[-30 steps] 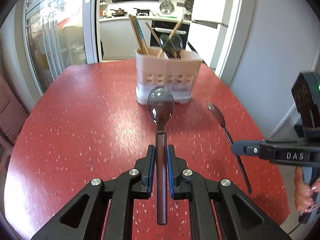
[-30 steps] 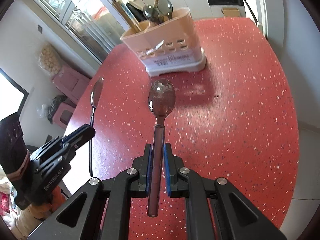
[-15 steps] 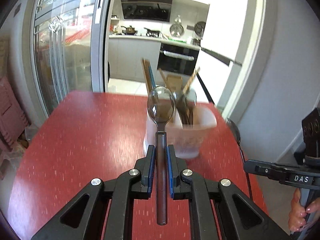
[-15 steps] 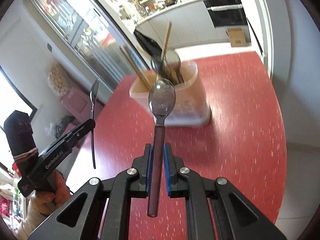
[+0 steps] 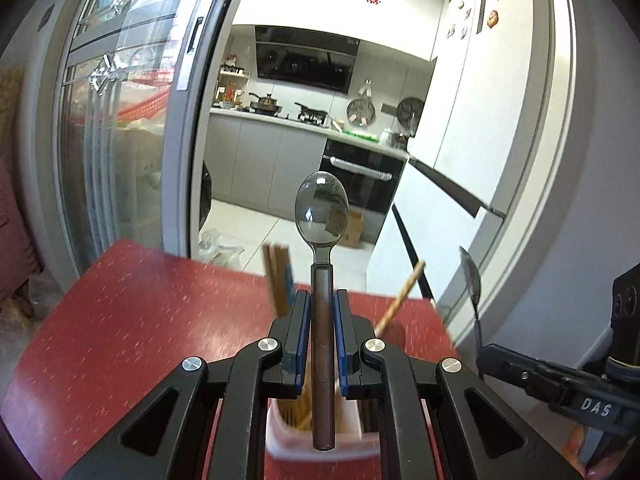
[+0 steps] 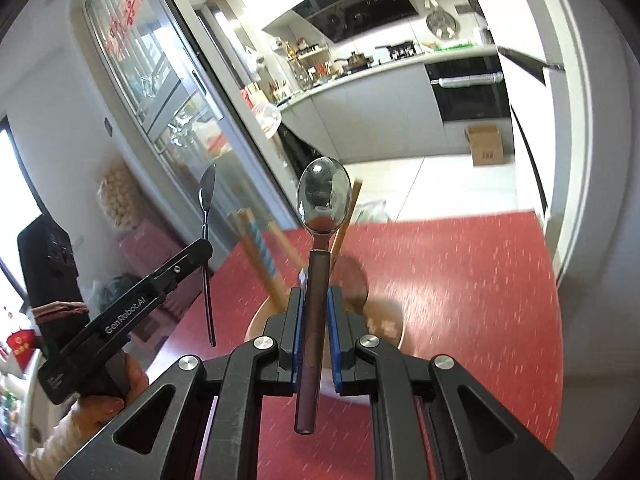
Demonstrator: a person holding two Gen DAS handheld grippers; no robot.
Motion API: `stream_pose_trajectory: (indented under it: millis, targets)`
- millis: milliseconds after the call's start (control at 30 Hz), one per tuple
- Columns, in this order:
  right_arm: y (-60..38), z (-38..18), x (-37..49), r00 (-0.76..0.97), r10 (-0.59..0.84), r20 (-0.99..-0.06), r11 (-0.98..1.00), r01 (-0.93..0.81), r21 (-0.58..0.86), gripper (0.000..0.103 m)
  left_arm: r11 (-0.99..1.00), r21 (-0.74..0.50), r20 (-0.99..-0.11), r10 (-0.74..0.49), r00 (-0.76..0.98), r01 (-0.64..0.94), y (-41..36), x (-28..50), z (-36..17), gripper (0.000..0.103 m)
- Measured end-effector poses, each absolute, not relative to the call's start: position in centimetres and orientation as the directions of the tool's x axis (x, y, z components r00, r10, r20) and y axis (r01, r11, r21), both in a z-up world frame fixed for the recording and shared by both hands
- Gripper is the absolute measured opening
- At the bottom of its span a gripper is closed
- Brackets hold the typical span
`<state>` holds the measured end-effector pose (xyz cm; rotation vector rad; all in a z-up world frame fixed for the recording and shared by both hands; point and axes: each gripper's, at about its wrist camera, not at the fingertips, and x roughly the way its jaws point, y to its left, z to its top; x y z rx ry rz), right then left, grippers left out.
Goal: Organize utensils
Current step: 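Carry both spoons up over the beige holder with both tools, then lower both spoons into the holder and open both tools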
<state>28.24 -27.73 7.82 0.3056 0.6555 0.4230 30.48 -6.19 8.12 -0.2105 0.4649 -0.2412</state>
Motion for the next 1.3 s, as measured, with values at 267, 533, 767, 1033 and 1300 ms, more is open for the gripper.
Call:
stream_pose_trajectory:
  millis: [267, 533, 767, 1033, 1300]
  targets:
    - [-26.1, 7.1, 31.7, 0.788, 0.415, -0.456, 0.908, -0.326, 0.262, 0.012, 0.967, -0.186, -0.339, -0.231, 0.912, 0.176, -9.0, 32.5, 6.0, 0.040]
    - [-24.3, 3.7, 31.1, 0.867, 0.308, -0.392, 0.950, -0.305, 0.072, 0.012, 0.986, -0.113, -0.292, -0.150, 0.945, 0.122, -10.4, 32.2, 2.9, 0.040]
    - [-22.3, 1.4, 28.8, 0.873, 0.296, -0.387, 0.941, -0.337, -0.041, 0.012, 0.991, -0.075, -0.312, -0.126, 0.942, 0.108, -10.8, 31.3, 1.3, 0.040]
    - [-22.8, 0.6, 28.2, 0.847, 0.308, -0.432, 0.937, -0.350, -0.019, 0.012, 0.993, -0.023, -0.346, -0.113, 0.931, 0.112, -11.2, 30.2, 0.6, 0.040]
    - [-23.6, 0.5, 28.1, 0.821, 0.329, -0.467, 0.931, -0.366, 0.012, 0.012, 0.993, -0.012, -0.378, -0.115, 0.919, 0.120, -11.0, 29.9, 0.7, 0.040]
